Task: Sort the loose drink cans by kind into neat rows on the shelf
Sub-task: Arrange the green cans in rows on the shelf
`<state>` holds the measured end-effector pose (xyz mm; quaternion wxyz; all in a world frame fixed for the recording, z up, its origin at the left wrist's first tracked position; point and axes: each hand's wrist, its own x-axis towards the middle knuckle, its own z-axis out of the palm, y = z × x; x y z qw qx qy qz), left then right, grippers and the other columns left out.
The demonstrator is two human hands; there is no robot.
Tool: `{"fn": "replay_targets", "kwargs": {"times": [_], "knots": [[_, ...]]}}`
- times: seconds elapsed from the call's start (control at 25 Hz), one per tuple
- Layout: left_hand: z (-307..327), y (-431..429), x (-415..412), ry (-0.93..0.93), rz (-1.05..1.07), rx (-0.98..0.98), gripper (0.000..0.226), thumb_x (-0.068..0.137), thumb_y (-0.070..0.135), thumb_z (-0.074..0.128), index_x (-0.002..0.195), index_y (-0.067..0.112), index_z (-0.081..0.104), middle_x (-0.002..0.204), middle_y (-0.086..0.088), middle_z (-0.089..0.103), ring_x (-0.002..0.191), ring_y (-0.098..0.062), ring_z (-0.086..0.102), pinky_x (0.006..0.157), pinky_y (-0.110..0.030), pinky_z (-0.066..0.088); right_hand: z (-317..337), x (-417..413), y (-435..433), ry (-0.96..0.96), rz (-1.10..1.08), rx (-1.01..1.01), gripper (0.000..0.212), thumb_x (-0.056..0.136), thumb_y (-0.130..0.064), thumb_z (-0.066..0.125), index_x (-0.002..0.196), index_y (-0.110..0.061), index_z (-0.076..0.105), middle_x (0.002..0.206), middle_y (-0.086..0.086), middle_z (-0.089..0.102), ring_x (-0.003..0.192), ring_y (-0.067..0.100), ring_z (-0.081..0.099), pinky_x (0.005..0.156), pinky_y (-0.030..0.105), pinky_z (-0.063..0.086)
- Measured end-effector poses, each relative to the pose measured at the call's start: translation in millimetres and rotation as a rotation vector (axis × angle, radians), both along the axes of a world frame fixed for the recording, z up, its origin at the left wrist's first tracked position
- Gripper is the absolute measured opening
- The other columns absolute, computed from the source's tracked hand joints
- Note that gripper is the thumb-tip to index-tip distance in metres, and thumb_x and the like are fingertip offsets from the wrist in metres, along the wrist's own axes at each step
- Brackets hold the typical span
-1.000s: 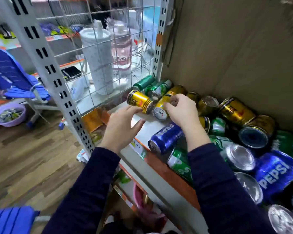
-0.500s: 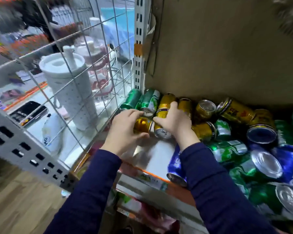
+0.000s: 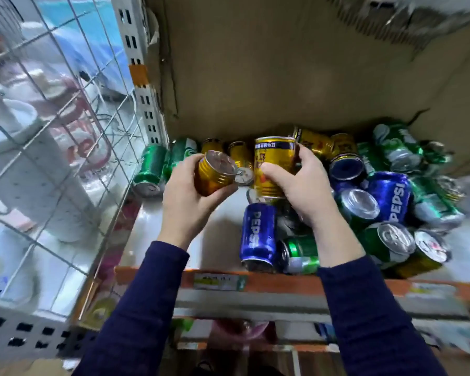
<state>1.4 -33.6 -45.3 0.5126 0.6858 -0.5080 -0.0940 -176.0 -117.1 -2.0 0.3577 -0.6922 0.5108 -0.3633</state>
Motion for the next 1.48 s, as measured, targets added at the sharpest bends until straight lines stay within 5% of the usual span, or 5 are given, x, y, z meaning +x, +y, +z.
{"fn": "replay_targets", "kwargs": {"times": [0.48, 0.72, 0.88, 1.32, 1.48], "knots": [[79.8, -43.8, -244.4, 0.189, -0.470, -0.255, 0.035, 0.080, 0.056, 0.064, 0.100, 0.028, 0.060, 0.086, 0.011, 0.066, 0.078, 0.003, 0.060, 0.071, -0.014, 0.047, 51.4, -258.5, 44.1, -0.546, -0.229, -0.094, 0.044, 0.071, -0.033, 0.070, 0.109, -0.018, 0.056, 0.088, -0.005, 0.069, 0.083, 0.016, 0.069, 0.066, 0.030, 0.056], [61.8, -48.4, -408.1, 0.334, -0.703, -0.132, 0.042, 0.078, 0.060, 0.063, 0.102, 0.025, 0.061, 0.088, 0.008, 0.067, 0.080, -0.003, 0.063, 0.069, -0.020, 0.052, 22.7, -423.3, 63.7, -0.666, -0.399, -0.005, 0.038, 0.074, -0.033, 0.070, 0.105, -0.019, 0.052, 0.091, 0.001, 0.065, 0.079, 0.015, 0.070, 0.063, 0.033, 0.056], [31.6, -53.7, -489.4, 0.306, -0.776, -0.034, 0.047, 0.073, 0.069, 0.059, 0.102, 0.032, 0.058, 0.094, 0.011, 0.066, 0.083, 0.002, 0.061, 0.067, -0.009, 0.046, -7.3, -508.0, 76.6, -0.654, -0.506, 0.061, 0.053, 0.065, -0.044, 0.076, 0.109, -0.024, 0.054, 0.097, 0.005, 0.067, 0.083, 0.024, 0.070, 0.069, 0.043, 0.058], [-7.6, -156.3, -673.4, 0.314, -0.974, 0.093, 0.051, 0.071, 0.070, 0.062, 0.106, 0.034, 0.056, 0.100, 0.012, 0.065, 0.089, 0.000, 0.061, 0.075, -0.021, 0.053, -49.1, -687.7, 20.2, -0.339, -0.800, 0.050, 0.063, 0.047, -0.050, 0.083, 0.104, -0.039, 0.058, 0.102, -0.008, 0.062, 0.076, -0.001, 0.066, 0.053, 0.015, 0.051], [2.1, -223.5, -749.1, 0.294, -1.061, 0.125, 0.038, 0.074, 0.064, 0.067, 0.102, 0.044, 0.050, 0.099, 0.018, 0.062, 0.089, 0.010, 0.058, 0.071, -0.009, 0.048, -42.4, -761.3, -37.7, -0.352, -0.860, 0.184, 0.079, 0.041, -0.047, 0.072, 0.117, -0.030, 0.056, 0.111, 0.004, 0.061, 0.082, 0.022, 0.069, 0.054, 0.027, 0.050]]}}
